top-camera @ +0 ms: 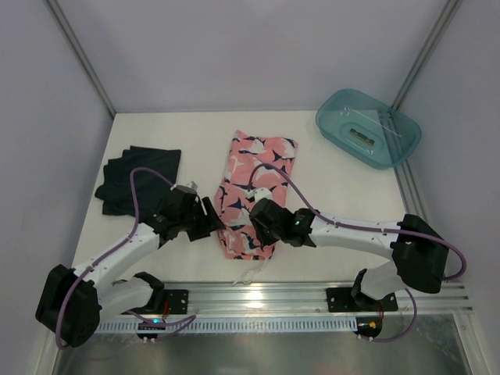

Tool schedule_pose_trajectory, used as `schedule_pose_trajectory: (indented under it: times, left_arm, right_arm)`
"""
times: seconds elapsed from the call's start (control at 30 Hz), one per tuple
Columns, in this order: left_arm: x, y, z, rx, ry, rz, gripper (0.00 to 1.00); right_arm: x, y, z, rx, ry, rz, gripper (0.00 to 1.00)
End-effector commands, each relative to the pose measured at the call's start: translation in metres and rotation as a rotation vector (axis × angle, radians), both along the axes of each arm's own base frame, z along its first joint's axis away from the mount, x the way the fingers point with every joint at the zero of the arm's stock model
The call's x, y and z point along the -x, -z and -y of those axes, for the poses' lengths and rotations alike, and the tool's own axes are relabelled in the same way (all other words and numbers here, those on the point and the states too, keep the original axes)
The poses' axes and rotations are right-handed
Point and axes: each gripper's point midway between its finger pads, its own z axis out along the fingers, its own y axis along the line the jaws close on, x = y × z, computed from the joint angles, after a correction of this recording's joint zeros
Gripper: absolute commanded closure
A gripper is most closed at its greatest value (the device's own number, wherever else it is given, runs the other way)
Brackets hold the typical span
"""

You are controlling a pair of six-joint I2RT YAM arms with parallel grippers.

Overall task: Fold and stack the shorts
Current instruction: Smooth out the shorts at the center of the board, then fold the shorts at the center of the board.

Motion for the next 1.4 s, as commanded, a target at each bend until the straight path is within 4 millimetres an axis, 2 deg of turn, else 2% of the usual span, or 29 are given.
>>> schedule_pose_trajectory:
  times: [0.0, 0.07, 0.2, 0.33, 0.47, 0.53, 0.63, 0.67, 0.73, 0.8, 0.9, 0.93, 0.97, 1.0, 1.07, 1.13, 1.17, 1.23, 1.37]
  left_arm:
    - [-0.008, -0.024, 0.009, 0.060, -0.008, 0.060, 0.35]
    - [-0.005, -0.015, 0.012, 0.062, 0.011, 0.037, 0.35]
    - [0.004, 0.015, 0.015, 0.049, 0.018, -0.046, 0.35]
    - [0.004, 0.030, 0.022, 0.072, 0.025, -0.066, 0.35]
    - [-0.003, 0.038, 0.031, 0.081, 0.051, -0.074, 0.38]
    - [-0.004, 0.044, 0.035, 0.086, 0.060, -0.098, 0.45]
    - [-0.005, 0.046, 0.039, 0.093, 0.064, -0.110, 0.69]
    - [-0.005, 0.048, 0.039, 0.088, 0.065, -0.123, 0.82]
    - [-0.007, 0.045, 0.040, 0.086, 0.070, -0.126, 0.93]
    - [-0.010, 0.040, 0.042, 0.079, 0.073, -0.126, 1.00]
    - [-0.012, 0.031, 0.037, 0.050, 0.055, -0.124, 1.00]
    - [-0.011, 0.029, 0.034, 0.041, 0.051, -0.122, 0.98]
    - [-0.007, 0.025, 0.030, 0.027, 0.043, -0.122, 0.76]
    - [-0.009, 0.023, 0.024, 0.006, 0.023, -0.109, 0.63]
    - [-0.005, 0.014, 0.019, 0.002, 0.008, -0.092, 0.39]
    - [-0.005, 0.007, 0.020, 0.030, 0.001, -0.074, 0.25]
    - [-0.004, 0.005, 0.022, 0.044, 0.004, -0.066, 0.21]
    - [-0.005, 0.002, 0.028, 0.071, 0.009, -0.037, 0.18]
    - [0.003, 0.015, 0.039, 0.067, 0.040, -0.062, 0.15]
  right_arm:
    - [-0.006, 0.004, -0.002, 0.004, 0.034, 0.019, 0.69]
    - [-0.008, 0.005, 0.004, 0.022, 0.064, 0.020, 0.69]
    - [-0.011, -0.008, 0.009, 0.007, 0.087, 0.046, 0.67]
    - [-0.012, -0.017, 0.010, -0.005, 0.055, 0.082, 0.56]
    - [-0.014, -0.030, 0.000, -0.073, -0.023, 0.146, 0.44]
    - [-0.013, -0.031, -0.005, -0.096, -0.062, 0.166, 0.38]
    - [-0.010, -0.038, -0.020, -0.122, -0.177, 0.242, 0.24]
    - [-0.003, -0.036, -0.024, -0.087, -0.238, 0.281, 0.23]
    - [-0.004, -0.036, -0.027, -0.055, -0.261, 0.318, 0.22]
    - [-0.002, -0.031, -0.030, -0.023, -0.282, 0.328, 0.21]
    - [-0.001, -0.024, -0.030, -0.006, -0.277, 0.326, 0.21]
    - [0.000, -0.023, -0.031, -0.011, -0.271, 0.323, 0.21]
    - [0.001, -0.021, -0.029, -0.013, -0.264, 0.316, 0.21]
    - [0.002, -0.019, -0.028, -0.021, -0.255, 0.304, 0.21]
    - [0.004, -0.020, -0.027, -0.041, -0.245, 0.301, 0.21]
    - [0.005, -0.023, -0.026, -0.056, -0.236, 0.300, 0.21]
    - [0.005, -0.023, -0.025, -0.058, -0.234, 0.299, 0.21]
    - [0.006, -0.023, -0.024, -0.055, -0.233, 0.300, 0.21]
    - [0.006, -0.025, -0.022, -0.058, -0.229, 0.301, 0.21]
